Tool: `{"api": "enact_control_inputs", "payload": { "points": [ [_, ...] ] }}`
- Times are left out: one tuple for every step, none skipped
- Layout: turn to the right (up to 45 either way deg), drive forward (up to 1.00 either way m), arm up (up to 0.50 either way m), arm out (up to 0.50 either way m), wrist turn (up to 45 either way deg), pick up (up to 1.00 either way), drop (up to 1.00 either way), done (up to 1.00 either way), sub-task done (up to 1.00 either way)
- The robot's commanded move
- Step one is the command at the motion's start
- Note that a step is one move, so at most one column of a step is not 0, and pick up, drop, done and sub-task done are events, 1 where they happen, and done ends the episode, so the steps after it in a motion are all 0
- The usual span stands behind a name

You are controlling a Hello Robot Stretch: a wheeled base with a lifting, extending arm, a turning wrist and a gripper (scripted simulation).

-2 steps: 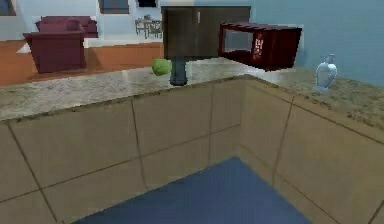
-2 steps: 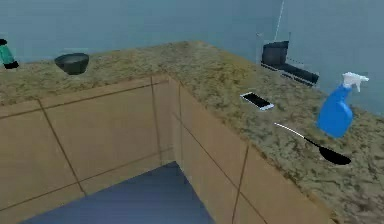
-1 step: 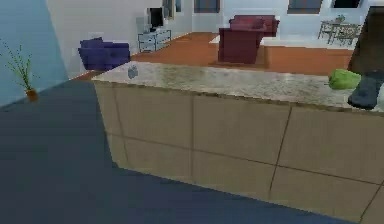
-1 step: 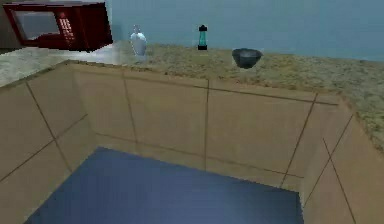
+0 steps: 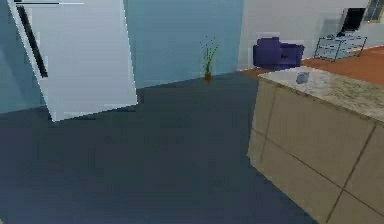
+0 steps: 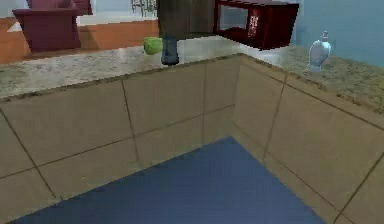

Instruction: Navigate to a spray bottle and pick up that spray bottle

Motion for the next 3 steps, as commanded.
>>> {"api": "enact_control_inputs", "payload": {
  "points": [
    [-42.0, 0.0, 0.0, 0.0, 0.0, 0.0, 0.0, 0.0, 0.0],
    [0.0, 1.0, 0.0, 0.0, 0.0, 0.0, 0.0, 0.0, 0.0],
    [-3.0, 0.0, 0.0, 0.0, 0.0, 0.0, 0.0, 0.0, 0.0]
  ]
}}
